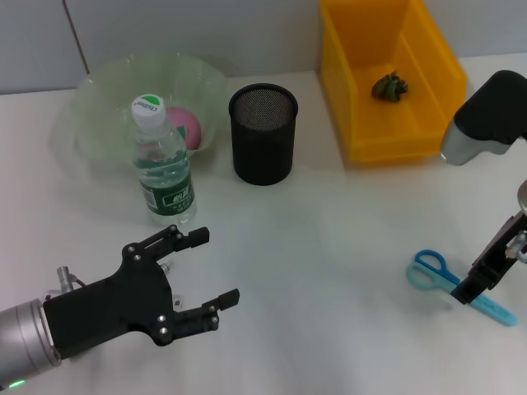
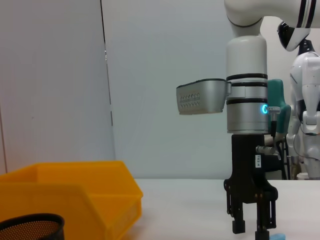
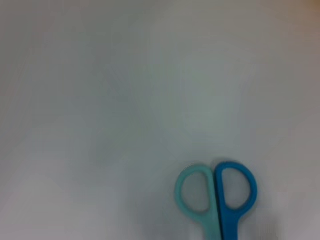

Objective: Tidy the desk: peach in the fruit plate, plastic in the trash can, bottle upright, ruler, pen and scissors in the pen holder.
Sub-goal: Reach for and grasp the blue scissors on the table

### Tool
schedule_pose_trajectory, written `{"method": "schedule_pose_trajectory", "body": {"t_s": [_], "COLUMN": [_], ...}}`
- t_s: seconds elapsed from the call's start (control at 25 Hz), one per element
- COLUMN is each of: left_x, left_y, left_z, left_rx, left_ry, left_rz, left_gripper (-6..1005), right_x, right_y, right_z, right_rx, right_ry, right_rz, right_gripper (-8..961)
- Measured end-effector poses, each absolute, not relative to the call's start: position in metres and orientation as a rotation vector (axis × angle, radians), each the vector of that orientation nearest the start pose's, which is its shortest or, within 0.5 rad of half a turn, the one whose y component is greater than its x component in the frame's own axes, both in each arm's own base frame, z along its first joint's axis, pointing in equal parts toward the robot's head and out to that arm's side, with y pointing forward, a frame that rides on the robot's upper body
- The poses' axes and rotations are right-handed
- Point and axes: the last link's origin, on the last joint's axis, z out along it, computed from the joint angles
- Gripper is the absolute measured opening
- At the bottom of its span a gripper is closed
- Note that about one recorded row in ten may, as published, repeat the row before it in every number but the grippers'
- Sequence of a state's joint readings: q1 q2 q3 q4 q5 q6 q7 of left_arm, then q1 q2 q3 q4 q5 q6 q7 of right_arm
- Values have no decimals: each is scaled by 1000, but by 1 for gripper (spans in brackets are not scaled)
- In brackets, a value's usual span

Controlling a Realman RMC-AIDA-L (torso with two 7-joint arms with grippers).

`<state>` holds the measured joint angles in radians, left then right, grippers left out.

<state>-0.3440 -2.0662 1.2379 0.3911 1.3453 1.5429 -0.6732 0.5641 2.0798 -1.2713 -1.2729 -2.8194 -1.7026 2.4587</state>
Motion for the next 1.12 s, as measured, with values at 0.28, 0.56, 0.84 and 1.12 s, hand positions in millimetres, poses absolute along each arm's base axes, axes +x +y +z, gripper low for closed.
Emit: {"method": "schedule_pose_trajectory", "body": {"t_s": [0.28,0.56,0.84,1.12], "left_x": [-269,-269,-269,-269], "left_y": [260,259,259,259], "left_z": [-55,-55,-55,-55], "left_rx": [-2640,-2643,-2643,-2644], "left_ry": [-86,-83,-84,-85], "left_rz": [-950,-956,-953,-950], "left_gripper": [841,840,840,840], "right_x": [243,243,246,243], "right_y": [333,332,332,332], "right_z": [20,18,14,10], "right_rx": [-2477,-2479,-2479,-2501], "right_ry": [1030,1029,1035,1031], "right_rz": [-884,-892,-874,-851], "right_gripper": [617,617,618,600]}}
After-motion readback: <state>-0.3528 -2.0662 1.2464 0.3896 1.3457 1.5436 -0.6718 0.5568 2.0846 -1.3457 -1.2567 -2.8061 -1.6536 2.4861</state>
